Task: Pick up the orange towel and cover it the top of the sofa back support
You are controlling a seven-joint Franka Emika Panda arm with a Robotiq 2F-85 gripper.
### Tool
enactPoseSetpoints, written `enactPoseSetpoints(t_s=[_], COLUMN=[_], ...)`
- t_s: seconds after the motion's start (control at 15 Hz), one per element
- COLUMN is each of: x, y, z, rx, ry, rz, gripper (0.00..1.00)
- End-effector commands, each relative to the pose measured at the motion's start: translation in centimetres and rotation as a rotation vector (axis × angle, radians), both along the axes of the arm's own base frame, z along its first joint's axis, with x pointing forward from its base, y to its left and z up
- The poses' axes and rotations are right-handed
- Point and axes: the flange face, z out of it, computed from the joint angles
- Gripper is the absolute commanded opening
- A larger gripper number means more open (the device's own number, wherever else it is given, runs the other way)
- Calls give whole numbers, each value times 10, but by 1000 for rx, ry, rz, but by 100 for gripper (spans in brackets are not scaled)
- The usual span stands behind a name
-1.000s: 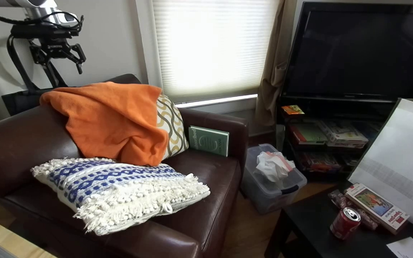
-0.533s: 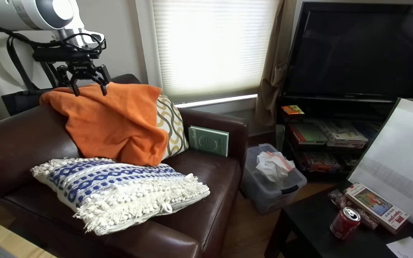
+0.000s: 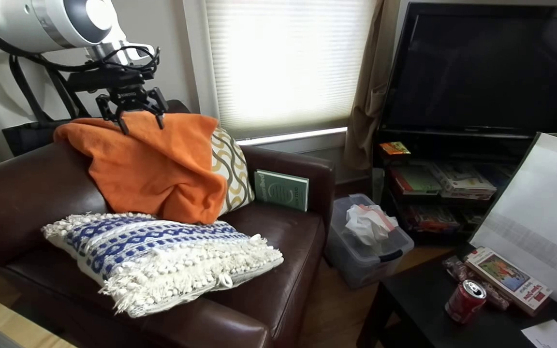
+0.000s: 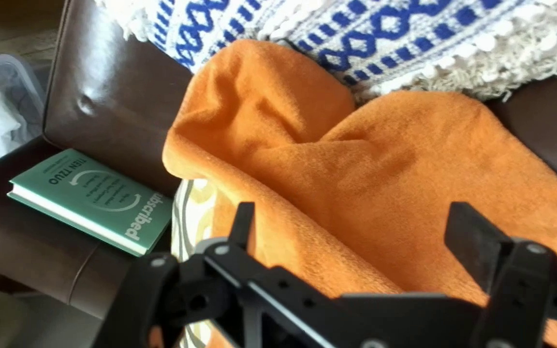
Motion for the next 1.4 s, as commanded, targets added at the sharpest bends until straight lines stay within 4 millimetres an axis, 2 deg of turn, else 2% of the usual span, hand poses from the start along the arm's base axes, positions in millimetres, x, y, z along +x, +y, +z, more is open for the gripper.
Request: enactPoseSetpoints(t_s=[0.0,0.13,0.4,0.73,0.87,1.33], x=[15,30,49,62,69,102], y=[-41,-53,-53,-28,-23,-23], z=[-30,-41,-65,-86,-91,-97], rx=[-8,29,24,67,71,100], ry=[12,13,52,75,77,65], rz=[59,96,183,241,249,234], gripper=[100,100,100,100,100,100])
